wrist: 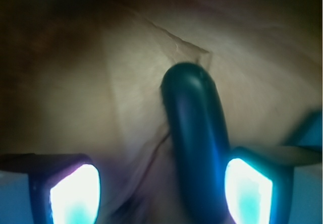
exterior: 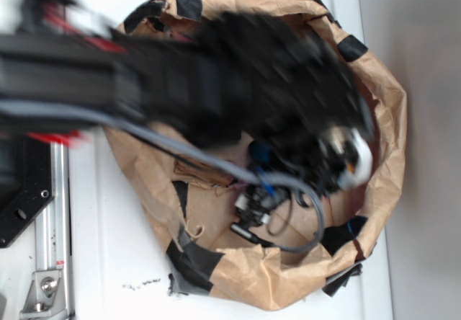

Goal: Grab the plastic pickle.

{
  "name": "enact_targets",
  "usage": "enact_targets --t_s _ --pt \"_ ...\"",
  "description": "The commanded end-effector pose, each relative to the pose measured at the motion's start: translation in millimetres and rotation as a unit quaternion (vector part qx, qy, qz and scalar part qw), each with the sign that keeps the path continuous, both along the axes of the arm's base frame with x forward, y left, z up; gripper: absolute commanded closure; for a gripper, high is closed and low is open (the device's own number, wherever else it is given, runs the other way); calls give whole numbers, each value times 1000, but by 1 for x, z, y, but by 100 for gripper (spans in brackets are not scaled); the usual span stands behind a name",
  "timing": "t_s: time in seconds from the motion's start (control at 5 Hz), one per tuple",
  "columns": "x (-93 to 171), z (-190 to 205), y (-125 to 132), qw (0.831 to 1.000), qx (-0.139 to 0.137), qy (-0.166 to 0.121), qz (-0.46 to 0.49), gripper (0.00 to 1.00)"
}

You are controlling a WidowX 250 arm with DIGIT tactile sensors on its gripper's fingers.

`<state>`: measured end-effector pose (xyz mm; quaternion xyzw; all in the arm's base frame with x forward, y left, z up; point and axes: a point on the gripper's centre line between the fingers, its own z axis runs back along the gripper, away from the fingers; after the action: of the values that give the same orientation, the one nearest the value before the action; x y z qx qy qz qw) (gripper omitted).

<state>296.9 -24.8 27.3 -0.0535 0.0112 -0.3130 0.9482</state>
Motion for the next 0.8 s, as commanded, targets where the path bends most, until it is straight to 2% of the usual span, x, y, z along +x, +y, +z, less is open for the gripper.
enact_targets --t_s 0.0,0.2,0.4,0.6 --pt "13 -4 -7 998 68 -15 6 100" --pt "14 13 5 995 74 -37 56 100" --pt "4 63 26 980 51 -95 167 100" --pt "-17 110 49 962 0 -108 252 100"
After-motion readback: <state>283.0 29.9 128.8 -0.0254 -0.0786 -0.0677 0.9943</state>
